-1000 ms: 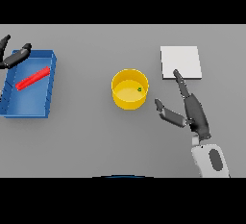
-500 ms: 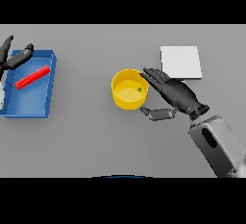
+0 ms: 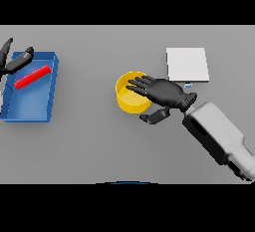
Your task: Pick up the red beaker and tilt it to pour out 1 green nut into yellow bowl. Pick up the yellow bowl and place it on the metallic measuring scale.
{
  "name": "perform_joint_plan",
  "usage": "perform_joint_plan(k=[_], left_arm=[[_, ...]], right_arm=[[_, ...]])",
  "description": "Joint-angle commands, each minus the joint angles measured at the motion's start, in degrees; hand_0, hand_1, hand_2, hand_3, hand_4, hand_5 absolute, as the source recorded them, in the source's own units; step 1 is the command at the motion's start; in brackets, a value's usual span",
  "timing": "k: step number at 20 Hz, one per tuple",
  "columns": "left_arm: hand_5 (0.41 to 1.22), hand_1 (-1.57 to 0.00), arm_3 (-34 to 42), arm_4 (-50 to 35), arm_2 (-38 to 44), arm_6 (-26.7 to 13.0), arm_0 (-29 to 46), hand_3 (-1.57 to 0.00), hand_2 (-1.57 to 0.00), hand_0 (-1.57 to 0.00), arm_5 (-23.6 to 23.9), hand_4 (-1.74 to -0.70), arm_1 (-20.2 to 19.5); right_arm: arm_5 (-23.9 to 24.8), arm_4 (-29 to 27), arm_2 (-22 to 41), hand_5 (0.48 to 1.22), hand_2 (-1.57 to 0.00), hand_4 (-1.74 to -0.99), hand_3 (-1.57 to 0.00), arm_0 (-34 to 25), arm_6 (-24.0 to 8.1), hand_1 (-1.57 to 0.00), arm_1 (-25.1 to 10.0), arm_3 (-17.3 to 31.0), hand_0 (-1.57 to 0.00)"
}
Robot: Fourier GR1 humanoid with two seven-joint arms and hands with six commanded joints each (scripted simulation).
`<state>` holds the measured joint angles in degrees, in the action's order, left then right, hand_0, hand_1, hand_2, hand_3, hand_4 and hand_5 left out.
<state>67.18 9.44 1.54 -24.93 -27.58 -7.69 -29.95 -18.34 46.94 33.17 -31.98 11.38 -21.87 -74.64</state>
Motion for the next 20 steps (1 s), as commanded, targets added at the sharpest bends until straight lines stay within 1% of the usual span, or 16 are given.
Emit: perform_joint_plan(k=[1,3,4,7,8,9,11,12,13,14,15,16,17,18,19,20], left_arm=[[0.695,0.00,-0.5,0.0,0.3,0.4,0.2,0.00,0.00,0.00,-0.2,-0.81,-0.5],[0.696,0.00,-0.8,0.3,0.2,-0.1,-0.3,0.00,0.00,0.00,0.0,-0.81,-0.4],[0.701,0.00,-1.4,0.4,0.4,0.6,-0.5,0.00,0.00,0.00,-0.1,-0.81,-0.8],[0.702,0.00,-0.7,0.2,0.4,1.4,0.0,0.00,0.00,0.00,-0.2,-0.80,-0.7],[0.703,0.00,-0.5,0.3,0.5,0.8,-0.3,0.00,0.00,0.00,-0.2,-0.80,-0.9],[0.706,0.00,-0.9,0.3,0.3,1.1,-0.3,0.00,0.00,0.00,-0.5,-0.80,-0.9],[0.703,0.00,-0.8,0.5,0.3,0.8,0.0,0.00,0.00,0.00,-0.1,-0.80,-0.8],[0.704,0.00,-0.9,0.7,0.2,0.6,0.0,0.00,0.00,0.00,-0.1,-0.80,-0.8],[0.708,0.00,-1.4,1.1,-0.2,-0.1,-0.8,0.00,0.00,0.00,0.0,-0.79,-0.5],[0.711,0.00,-1.8,1.1,-0.1,0.2,-0.8,0.00,0.00,0.00,-0.1,-0.79,-0.6],[0.713,0.00,-1.6,1.1,0.0,0.7,-0.5,0.00,0.00,0.00,0.0,-0.79,-0.8],[0.714,0.00,-1.8,1.2,0.0,1.4,-0.4,0.00,0.00,0.00,0.0,-0.79,-0.9],[0.712,0.00,-1.8,0.9,0.1,1.4,-0.7,0.00,0.00,0.00,-0.3,-0.79,-0.8],[0.711,0.00,-2.0,1.0,-0.1,2.0,-0.5,0.00,0.00,0.00,-0.2,-0.79,-0.7],[0.710,0.00,-2.2,1.2,0.0,2.0,-0.4,0.00,0.00,0.00,-0.4,-0.79,-1.0],[0.710,0.00,-2.0,1.1,-0.1,2.0,-0.4,0.00,0.00,0.00,-0.4,-0.79,-1.0]], right_arm=[[-0.9,0.0,0.6,0.646,0.00,-1.155,0.00,-0.8,1.5,0.00,-0.1,1.0,0.00],[-2.9,0.8,2.3,0.658,0.00,-1.161,0.00,-3.3,1.2,0.00,1.0,2.8,0.00],[-4.0,1.1,2.9,0.663,0.00,-1.159,0.00,-4.5,0.7,0.00,1.3,3.9,0.00],[-5.9,2.4,4.9,0.673,0.00,-1.168,0.00,-6.2,1.5,0.00,1.7,7.0,0.00],[-6.6,2.6,5.4,0.674,0.00,-1.174,0.00,-7.2,1.1,0.00,2.2,8.0,0.00],[-6.2,3.1,5.8,0.673,0.00,-1.177,0.00,-8.0,0.7,0.00,3.2,10.0,0.00],[-5.7,3.5,6.2,0.676,0.00,-1.184,0.00,-8.7,1.9,0.00,3.5,12.6,0.00],[-6.1,3.5,6.5,0.684,0.00,-1.186,-0.01,-9.1,1.5,0.00,4.2,13.2,0.00],[-6.0,3.7,6.5,0.693,0.00,-1.188,-0.01,-9.4,1.7,0.00,4.0,14.4,0.00],[-6.0,3.4,6.2,0.708,0.00,-1.195,-0.02,-10.0,2.0,0.00,4.1,14.9,0.00],[-6.1,3.5,6.3,0.732,-0.01,-1.209,-0.04,-10.0,1.1,0.00,4.8,15.4,0.00],[-6.2,3.5,6.3,0.770,-0.04,-1.234,-0.08,-10.1,1.1,-0.01,4.8,15.8,0.00],[-5.9,3.8,6.6,0.809,-0.09,-1.261,-0.13,-10.1,1.4,-0.06,4.8,16.0,-0.05],[-5.9,3.8,6.7,0.891,-0.19,-1.309,-0.21,-9.6,1.6,-0.18,4.8,15.2,-0.19],[-5.4,3.8,6.6,0.957,-0.35,-1.363,-0.32,-9.8,2.6,-0.41,4.6,15.3,-0.45],[-5.4,3.6,6.6,1.010,-0.59,-1.435,-0.57,-9.7,2.9,-0.64,4.5,15.0,-0.68]])
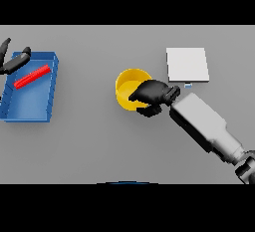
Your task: Pick up the red beaker and tilt it to pour out 1 green nut into yellow bowl. Pick up the yellow bowl and place it on the metallic measuring scale.
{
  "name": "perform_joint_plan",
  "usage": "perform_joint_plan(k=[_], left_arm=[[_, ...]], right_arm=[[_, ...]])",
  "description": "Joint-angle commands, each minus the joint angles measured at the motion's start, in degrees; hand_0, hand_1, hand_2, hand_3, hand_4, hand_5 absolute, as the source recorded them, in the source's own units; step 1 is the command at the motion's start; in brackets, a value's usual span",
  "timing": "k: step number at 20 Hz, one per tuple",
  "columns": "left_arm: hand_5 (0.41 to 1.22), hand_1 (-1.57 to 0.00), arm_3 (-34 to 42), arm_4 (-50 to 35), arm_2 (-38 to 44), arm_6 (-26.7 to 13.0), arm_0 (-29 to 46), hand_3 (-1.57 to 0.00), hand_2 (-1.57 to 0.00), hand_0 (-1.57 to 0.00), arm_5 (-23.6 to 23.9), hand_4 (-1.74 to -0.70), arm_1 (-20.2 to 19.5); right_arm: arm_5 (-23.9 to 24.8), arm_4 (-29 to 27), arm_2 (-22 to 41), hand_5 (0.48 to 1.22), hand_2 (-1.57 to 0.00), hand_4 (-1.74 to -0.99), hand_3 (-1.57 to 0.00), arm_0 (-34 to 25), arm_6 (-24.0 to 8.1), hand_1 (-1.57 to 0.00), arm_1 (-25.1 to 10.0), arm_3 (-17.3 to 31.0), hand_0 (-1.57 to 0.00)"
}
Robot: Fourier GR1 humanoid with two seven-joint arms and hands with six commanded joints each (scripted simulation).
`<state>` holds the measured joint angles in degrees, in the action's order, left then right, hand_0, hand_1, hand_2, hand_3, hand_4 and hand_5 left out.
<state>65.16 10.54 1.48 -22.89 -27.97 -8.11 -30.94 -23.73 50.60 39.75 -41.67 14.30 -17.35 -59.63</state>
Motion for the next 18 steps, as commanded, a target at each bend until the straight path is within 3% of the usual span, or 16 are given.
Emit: perform_joint_plan(k=[1,3,4,7,11,18], left_arm=[[0.710,0.00,-0.2,0.1,0.0,0.0,0.0,0.00,0.00,0.00,0.3,-0.79,0.1],[0.707,0.00,-0.4,0.0,0.1,0.2,-0.1,0.00,0.00,0.00,0.1,-0.79,0.1],[0.709,0.00,0.5,-0.1,0.2,0.2,0.3,0.00,0.00,0.00,-0.1,-0.79,-0.4],[0.710,0.00,0.0,0.3,-0.4,-0.7,-0.4,0.00,0.00,0.00,-0.2,-0.78,0.1],[0.704,0.00,-0.5,-0.3,0.3,0.3,-0.3,0.00,0.00,0.00,-0.4,-0.79,-0.2],[0.702,0.00,0.5,-0.2,0.1,-0.3,-0.4,0.00,0.00,0.00,-0.4,-0.78,-0.4]], right_arm=[[0.1,-0.3,-0.2,1.052,-0.79,-1.492,-0.68,0.1,0.8,-0.83,-0.4,-0.1,-0.86],[-0.7,-0.4,0.4,1.113,-1.07,-1.578,-0.88,0.0,0.6,-1.09,-0.5,-0.4,-1.11],[-1.0,-0.8,0.4,1.135,-1.13,-1.611,-0.97,0.1,1.5,-1.19,-1.0,-1.0,-1.21],[-3.0,-1.7,0.2,1.177,-1.29,-1.674,-1.11,0.2,-0.6,-1.38,-1.1,-2.0,-1.38],[-4.1,-2.4,0.0,1.203,-1.36,-1.714,-1.20,0.3,-1.4,-1.49,-1.9,-3.9,-1.49],[-8.9,-5.1,-3.2,1.217,-1.49,-1.735,-1.15,-1.3,-4.3,-1.55,-5.7,-10.4,-1.55]])
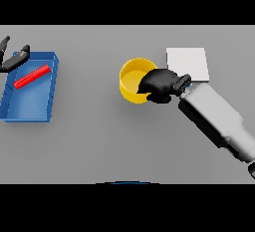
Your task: Pick up the red beaker and tilt it to pour out 1 green nut into yellow bowl. Pick up the yellow bowl and place it on the metallic measuring scale.
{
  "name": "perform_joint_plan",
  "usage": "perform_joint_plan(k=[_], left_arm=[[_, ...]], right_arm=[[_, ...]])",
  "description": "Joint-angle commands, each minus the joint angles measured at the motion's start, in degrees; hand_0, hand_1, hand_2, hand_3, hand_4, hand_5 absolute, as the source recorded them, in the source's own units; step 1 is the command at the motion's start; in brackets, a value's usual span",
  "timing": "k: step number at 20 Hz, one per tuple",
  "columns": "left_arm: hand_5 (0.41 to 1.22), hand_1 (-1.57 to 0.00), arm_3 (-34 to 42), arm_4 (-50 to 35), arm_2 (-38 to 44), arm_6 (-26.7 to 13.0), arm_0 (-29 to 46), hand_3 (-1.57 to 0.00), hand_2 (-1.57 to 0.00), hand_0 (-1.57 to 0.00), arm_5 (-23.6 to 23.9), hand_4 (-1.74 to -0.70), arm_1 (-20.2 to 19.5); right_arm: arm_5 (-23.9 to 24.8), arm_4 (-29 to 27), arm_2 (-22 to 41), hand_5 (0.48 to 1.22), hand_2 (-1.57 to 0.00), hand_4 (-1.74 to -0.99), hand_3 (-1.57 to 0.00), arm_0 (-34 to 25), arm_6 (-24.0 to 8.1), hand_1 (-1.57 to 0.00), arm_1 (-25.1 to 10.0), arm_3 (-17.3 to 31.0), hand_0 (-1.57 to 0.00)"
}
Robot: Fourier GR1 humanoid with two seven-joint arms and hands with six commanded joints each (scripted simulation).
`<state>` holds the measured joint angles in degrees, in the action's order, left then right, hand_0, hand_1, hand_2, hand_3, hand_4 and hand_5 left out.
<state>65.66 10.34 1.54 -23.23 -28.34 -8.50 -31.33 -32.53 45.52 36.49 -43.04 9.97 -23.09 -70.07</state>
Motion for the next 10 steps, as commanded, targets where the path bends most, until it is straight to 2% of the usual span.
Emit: perform_joint_plan(k=[1,3,5,6,7,8,10], left_arm=[[0.702,0.00,-0.2,-0.2,0.0,0.1,-0.3,0.00,0.00,0.00,-0.1,-0.78,0.2],[0.702,0.00,-0.1,-0.9,0.4,-0.4,-0.6,0.00,0.00,0.00,-0.2,-0.79,0.5],[0.702,0.00,-0.5,-1.2,0.8,0.3,-0.6,0.00,0.00,0.00,-0.4,-0.80,0.2],[0.704,0.00,-0.4,-1.0,0.7,0.1,-0.4,0.00,0.00,0.00,-0.5,-0.80,0.0],[0.704,0.00,-0.2,-1.1,0.7,0.5,-0.1,0.00,0.00,0.00,-0.4,-0.80,0.2],[0.703,0.00,-0.4,-1.2,0.7,0.0,-0.3,0.00,0.00,0.00,-0.3,-0.81,0.3],[0.717,0.00,0.6,-2.0,1.0,-1.0,-0.3,0.00,0.00,0.00,-0.5,-0.82,0.5]], right_arm=[[-0.3,0.1,-0.3,1.218,-1.45,-1.736,-1.20,-0.1,-0.6,-1.56,-0.7,-0.6,-1.56],[-0.6,0.3,-0.9,1.219,-1.45,-1.738,-1.20,0.5,-3.4,-1.56,-1.3,-2.6,-1.56],[-1.5,-0.2,-1.0,1.219,-1.49,-1.739,-1.18,1.2,-4.8,-1.57,-1.0,-4.7,-1.57],[-1.9,-0.5,-1.6,1.219,-1.51,-1.739,-1.18,1.6,-4.3,-1.57,-1.8,-5.9,-1.57],[-2.0,-0.9,-2.8,1.219,-1.52,-1.740,-1.18,1.2,-5.2,-1.57,-2.3,-5.4,-1.52],[-2.5,-0.9,-3.5,1.220,-1.52,-1.740,-1.18,1.2,-7.2,-1.57,-2.9,-6.5,-1.53],[-1.0,-0.7,-4.9,1.220,-1.49,-1.740,-1.18,0.4,-6.7,-1.57,-4.1,-5.3,-1.54]])
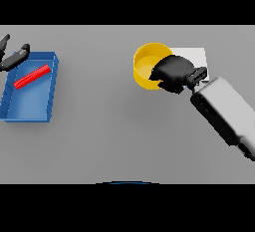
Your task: Pick up the red beaker and tilt it to pour out 1 green nut into yellow bowl. Pick up the yellow bowl and place it on the metallic measuring scale.
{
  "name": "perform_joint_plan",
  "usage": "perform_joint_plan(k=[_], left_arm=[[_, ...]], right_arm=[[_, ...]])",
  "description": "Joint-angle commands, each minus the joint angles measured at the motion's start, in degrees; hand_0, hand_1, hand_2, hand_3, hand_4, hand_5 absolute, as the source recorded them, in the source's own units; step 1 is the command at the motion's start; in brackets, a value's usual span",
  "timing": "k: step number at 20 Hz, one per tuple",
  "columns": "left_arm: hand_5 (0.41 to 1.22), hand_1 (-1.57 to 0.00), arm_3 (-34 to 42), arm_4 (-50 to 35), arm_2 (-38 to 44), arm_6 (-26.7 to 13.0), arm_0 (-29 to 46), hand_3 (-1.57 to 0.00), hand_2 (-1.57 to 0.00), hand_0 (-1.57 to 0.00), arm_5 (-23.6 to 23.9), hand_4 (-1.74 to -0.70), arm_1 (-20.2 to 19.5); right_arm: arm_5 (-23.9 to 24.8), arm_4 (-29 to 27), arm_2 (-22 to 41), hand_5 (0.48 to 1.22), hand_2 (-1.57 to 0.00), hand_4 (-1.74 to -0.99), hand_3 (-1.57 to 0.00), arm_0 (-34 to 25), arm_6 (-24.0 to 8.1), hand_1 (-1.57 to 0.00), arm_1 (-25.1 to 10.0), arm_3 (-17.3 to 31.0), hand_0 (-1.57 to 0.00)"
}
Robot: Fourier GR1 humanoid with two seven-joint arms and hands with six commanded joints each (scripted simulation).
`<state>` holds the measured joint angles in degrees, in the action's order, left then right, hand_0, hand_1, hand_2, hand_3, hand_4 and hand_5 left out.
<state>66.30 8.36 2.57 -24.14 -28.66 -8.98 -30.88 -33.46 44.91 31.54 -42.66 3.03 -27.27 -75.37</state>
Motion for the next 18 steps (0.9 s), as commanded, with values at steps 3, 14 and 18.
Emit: perform_joint_plan(k=[3,14,18], left_arm=[[0.733,0.00,1.7,-0.8,0.3,-1.0,0.9,0.00,0.00,0.00,-0.5,-0.83,-0.4],[0.773,0.00,5.1,-1.2,0.2,-5.9,2.6,0.00,0.00,0.00,0.1,-0.86,-0.2],[0.797,0.00,4.2,-0.1,-0.9,-6.4,1.0,0.00,0.00,0.00,0.9,-0.86,1.0]], right_arm=[[3.9,0.8,-1.6,1.221,-1.53,-1.741,-1.16,-1.0,2.2,-1.57,-1.8,3.4,-1.56],[13.6,2.5,-6.3,1.221,-1.52,-1.741,-1.17,-5.7,4.0,-1.57,-2.3,22.8,-1.57],[16.5,3.4,-7.3,1.221,-1.43,-1.741,-1.29,-5.6,5.8,-1.57,-1.6,28.1,-1.57]])
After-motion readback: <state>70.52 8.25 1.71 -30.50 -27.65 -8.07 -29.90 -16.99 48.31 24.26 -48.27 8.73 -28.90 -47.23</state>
